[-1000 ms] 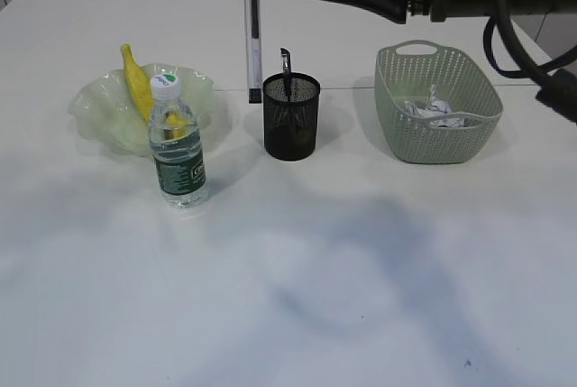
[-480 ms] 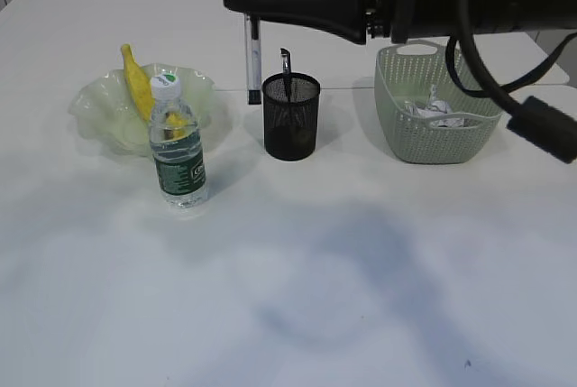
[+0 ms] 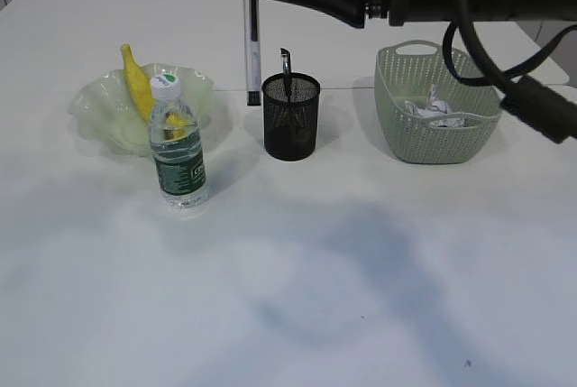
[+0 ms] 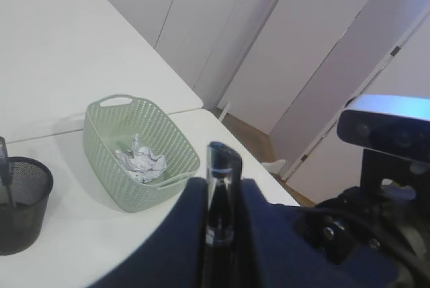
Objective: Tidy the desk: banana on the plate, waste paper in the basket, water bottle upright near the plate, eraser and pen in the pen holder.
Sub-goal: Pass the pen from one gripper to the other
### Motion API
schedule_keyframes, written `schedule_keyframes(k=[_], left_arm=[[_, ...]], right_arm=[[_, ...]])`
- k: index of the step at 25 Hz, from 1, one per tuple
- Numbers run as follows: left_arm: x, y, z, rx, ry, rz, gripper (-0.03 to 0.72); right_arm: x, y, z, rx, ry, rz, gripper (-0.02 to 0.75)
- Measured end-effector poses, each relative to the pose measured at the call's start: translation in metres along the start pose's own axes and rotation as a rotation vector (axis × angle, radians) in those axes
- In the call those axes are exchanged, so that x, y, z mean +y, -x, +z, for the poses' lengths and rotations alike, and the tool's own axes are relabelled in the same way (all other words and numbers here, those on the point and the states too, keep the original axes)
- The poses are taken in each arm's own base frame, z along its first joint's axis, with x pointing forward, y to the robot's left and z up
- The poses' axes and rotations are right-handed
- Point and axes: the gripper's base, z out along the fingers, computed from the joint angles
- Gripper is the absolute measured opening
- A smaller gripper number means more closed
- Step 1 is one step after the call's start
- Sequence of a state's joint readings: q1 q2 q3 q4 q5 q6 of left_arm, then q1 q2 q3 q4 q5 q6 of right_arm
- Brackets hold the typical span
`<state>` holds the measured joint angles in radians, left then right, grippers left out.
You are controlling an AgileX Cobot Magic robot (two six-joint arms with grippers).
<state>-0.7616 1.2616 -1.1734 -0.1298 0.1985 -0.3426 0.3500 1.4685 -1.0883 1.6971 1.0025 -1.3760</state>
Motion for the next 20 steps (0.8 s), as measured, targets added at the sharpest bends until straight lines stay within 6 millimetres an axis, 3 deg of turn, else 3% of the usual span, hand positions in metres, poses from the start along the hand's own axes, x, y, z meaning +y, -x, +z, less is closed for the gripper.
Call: schedule_keyframes(k=[14,20], left_arm=[[0.0,0.0,0.0,0.0,0.0,0.0,0.06],[0.0,0.0,0.0,0.0,0.0,0.0,0.06]], right_arm=[[-0.0011,0.0012,0.0002,-0.016,-0.007,0.009,0.284],[-0.0053,-0.001,0.0021,-0.01,-0.01,0.021,0.249]])
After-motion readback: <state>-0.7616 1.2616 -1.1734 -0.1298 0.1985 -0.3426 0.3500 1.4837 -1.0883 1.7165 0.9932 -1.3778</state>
